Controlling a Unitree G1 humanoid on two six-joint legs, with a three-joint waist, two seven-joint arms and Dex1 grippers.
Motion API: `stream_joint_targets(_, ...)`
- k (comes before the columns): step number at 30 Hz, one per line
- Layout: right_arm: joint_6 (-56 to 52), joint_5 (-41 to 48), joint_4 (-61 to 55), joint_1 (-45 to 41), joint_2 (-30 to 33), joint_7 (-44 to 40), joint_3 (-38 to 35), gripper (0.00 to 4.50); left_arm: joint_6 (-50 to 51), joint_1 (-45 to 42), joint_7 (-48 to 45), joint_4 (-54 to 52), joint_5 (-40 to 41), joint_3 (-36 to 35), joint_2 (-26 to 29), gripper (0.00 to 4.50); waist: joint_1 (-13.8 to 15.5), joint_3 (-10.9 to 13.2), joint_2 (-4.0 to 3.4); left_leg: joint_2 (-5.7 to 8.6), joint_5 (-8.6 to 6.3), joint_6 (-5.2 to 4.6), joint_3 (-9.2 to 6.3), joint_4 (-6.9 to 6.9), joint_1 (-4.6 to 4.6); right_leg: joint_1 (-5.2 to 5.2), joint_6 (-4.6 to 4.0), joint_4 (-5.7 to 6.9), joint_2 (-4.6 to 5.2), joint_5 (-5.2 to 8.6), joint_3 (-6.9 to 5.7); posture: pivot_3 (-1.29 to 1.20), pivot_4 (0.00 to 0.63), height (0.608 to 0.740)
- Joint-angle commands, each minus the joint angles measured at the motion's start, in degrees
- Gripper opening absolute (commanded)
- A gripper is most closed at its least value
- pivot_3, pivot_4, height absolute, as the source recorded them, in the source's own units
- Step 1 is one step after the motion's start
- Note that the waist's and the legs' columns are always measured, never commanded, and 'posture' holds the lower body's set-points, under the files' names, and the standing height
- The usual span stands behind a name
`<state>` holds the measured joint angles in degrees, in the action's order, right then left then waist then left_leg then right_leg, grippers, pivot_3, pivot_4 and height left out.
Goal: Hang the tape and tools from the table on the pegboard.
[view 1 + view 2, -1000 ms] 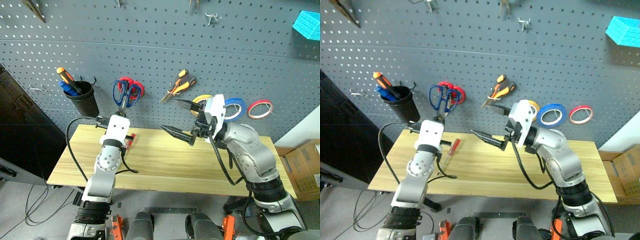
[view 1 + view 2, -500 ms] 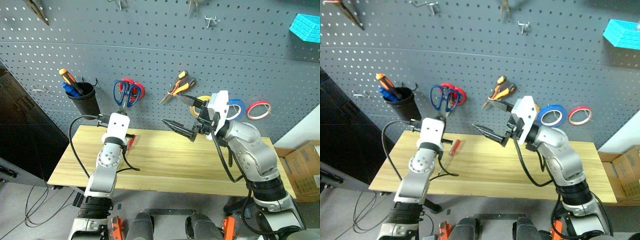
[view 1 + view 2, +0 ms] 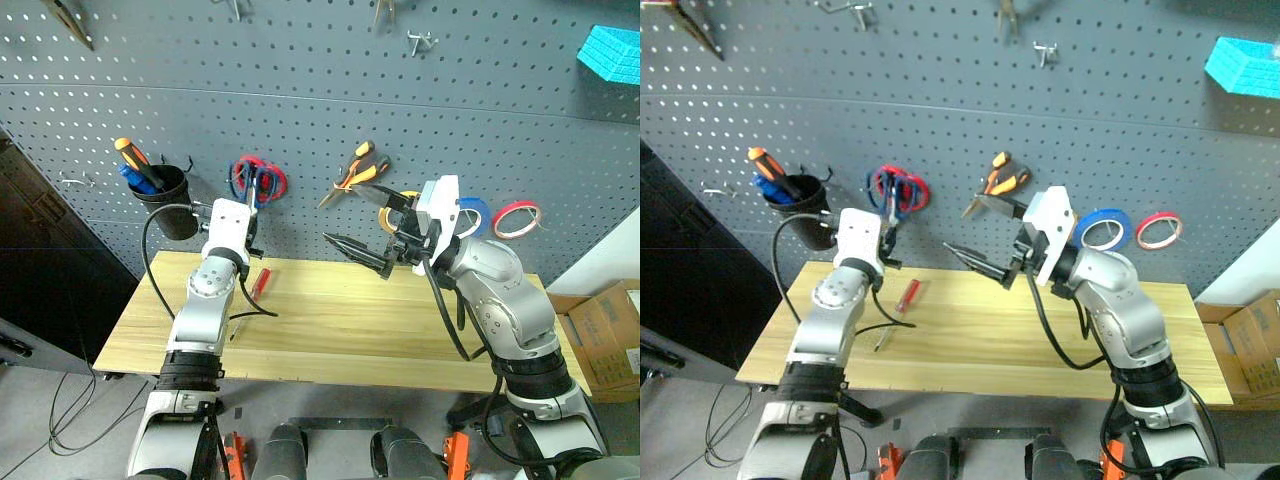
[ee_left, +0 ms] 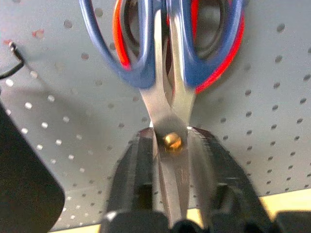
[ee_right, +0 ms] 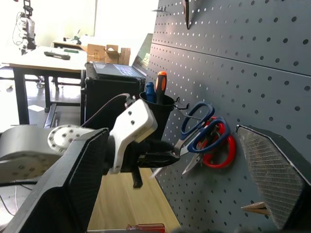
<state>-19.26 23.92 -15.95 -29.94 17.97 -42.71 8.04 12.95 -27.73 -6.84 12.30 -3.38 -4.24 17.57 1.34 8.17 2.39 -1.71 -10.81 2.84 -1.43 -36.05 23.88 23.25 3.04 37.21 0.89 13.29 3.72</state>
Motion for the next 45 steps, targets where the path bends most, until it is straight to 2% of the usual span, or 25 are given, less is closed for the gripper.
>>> stream_joint_targets(1, 0.7, 0.4, -1.7, -0.7, 0.5, 0.0, -1.3, 4.50, -1.6, -1.0, -1.4, -0.5, 1.1, -0.3, 0.3, 2.56, 0.0, 0.0, 0.00, 0.00, 0.00, 0.00, 0.00, 0.01, 0.00, 0.00, 0.00, 0.00, 0.00, 0.00, 0.00, 0.10, 0.076, 0.740)
stream_joint_targets(6, 0.2, 0.6, -2.6, -0.1, 1.0, 0.3, -1.4, 4.50, -0.5, 0.0, -1.6, -0.4, 0.8, 0.2, -0.1, 4.24, 0.0, 0.0, 0.00, 0.00, 0.00, 0.00, 0.00, -0.01, 0.00, 0.00, 0.00, 0.02, 0.00, 0.00, 0.02, 0.09, 0.075, 0.740)
stream_joint_targets(7, 0.1, 0.6, -2.8, 0.0, 1.1, 0.4, -1.4, 4.50, -0.1, 0.3, -1.4, -0.5, 0.7, 0.3, -0.1, 4.46, -0.1, 0.0, 0.00, 0.00, 0.00, 0.00, 0.01, -0.01, -0.01, 0.00, 0.00, 0.02, 0.00, 0.00, 0.02, 0.08, 0.077, 0.740)
stream_joint_targets(14, -5.5, 1.1, -7.3, 2.6, 4.6, -0.1, 0.5, 4.50, 7.4, 12.2, -3.2, -7.5, 0.0, 2.7, 0.1, 4.46, -0.4, 0.0, -0.07, -0.02, -0.01, 0.00, 0.06, 0.03, -0.01, 0.02, -0.02, 0.00, 0.00, 0.01, 0.10, 0.07, 0.105, 0.740)
stream_joint_targets(18, -6.6, -3.8, -6.2, 4.0, 7.2, -0.9, 6.1, 4.50, 12.1, 13.1, -2.9, -3.4, -0.1, 3.5, -0.5, 4.46, -0.4, 0.2, -0.13, -0.06, 0.00, -0.01, -0.01, 0.00, -0.03, 0.02, 0.00, 0.02, -0.02, 0.31, 0.03, 0.08, 0.162, 0.740)
stream_joint_targets(26, -5.3, -7.2, 0.4, 1.4, 6.4, -2.6, 8.4, 4.50, 11.0, -0.7, -4.3, 16.8, -2.2, 5.9, 0.4, 4.46, -0.4, 2.2, -0.37, -0.04, 0.12, -0.21, 0.01, -0.07, -0.07, -0.01, -0.22, 0.07, 0.00, 0.31, 0.05, 0.05, 0.234, 0.740)
stream_joint_targets(30, -5.5, -8.3, 3.7, -0.5, 6.7, -5.0, 9.5, 4.50, 9.0, -9.2, -4.6, 31.0, -3.0, 6.4, 0.9, 4.46, -0.8, 3.6, -0.35, -0.05, 0.14, -0.23, -0.01, -0.05, 0.01, 0.05, -0.16, 0.09, -0.02, 0.28, 0.03, 0.03, 0.277, 0.740)
stream_joint_targets(32, -5.2, -9.0, 4.5, -0.9, 6.9, -5.8, 9.9, 4.50, 7.6, -12.5, -4.5, 37.0, -3.0, 6.2, 1.1, 4.46, -1.3, 4.5, -0.34, -0.05, 0.10, -0.23, -0.04, -0.01, 0.10, 0.09, 0.18, 0.07, -0.03, 0.19, 0.02, 0.01, 0.295, 0.740)
stream_joint_targets(36, -5.2, -9.4, 5.1, -1.0, 6.5, -6.2, 9.2, 4.50, 5.6, -16.8, -5.1, 46.5, -3.1, 6.1, 1.5, 4.46, -1.8, 6.2, -0.30, -0.01, 0.03, -0.23, -0.09, 0.00, 0.63, 0.54, 0.10, 0.07, 0.01, 0.11, -0.01, 0.00, 0.327, 0.740)
stream_joint_targets(40, -6.3, -9.0, 4.1, -0.4, 6.8, -5.5, 8.0, 4.50, 5.6, -18.8, -7.5, 52.9, -2.8, 6.0, 1.3, 4.46, -2.2, 6.9, -0.38, 0.12, 0.02, -0.22, -0.10, -0.03, 0.89, 0.91, 0.21, 0.47, 0.16, 0.18, -0.03, -0.03, 0.345, 0.740)
stream_joint_targets(42, -7.0, -8.8, 3.1, 0.1, 7.1, -5.1, 7.5, 4.50, 5.4, -19.4, -8.5, 54.5, -2.1, 5.4, 1.2, 3.91, -2.5, 7.1, -0.52, 0.14, 0.02, -0.22, -0.12, -0.04, 0.88, 0.90, 0.34, 0.49, 0.16, 0.26, -0.06, -0.05, 0.350, 0.740)
stream_joint_targets(45, -7.5, -8.8, 2.0, 0.8, 7.5, -4.8, 7.1, 4.50, 5.4, -20.2, -9.8, 55.4, -1.7, 4.9, 0.9, 2.82, -3.2, 7.5, -0.64, 0.14, 0.04, -0.20, -0.10, -0.08, 0.83, 0.86, 0.53, 0.51, 0.17, 0.38, -0.03, -0.05, 0.349, 0.740)
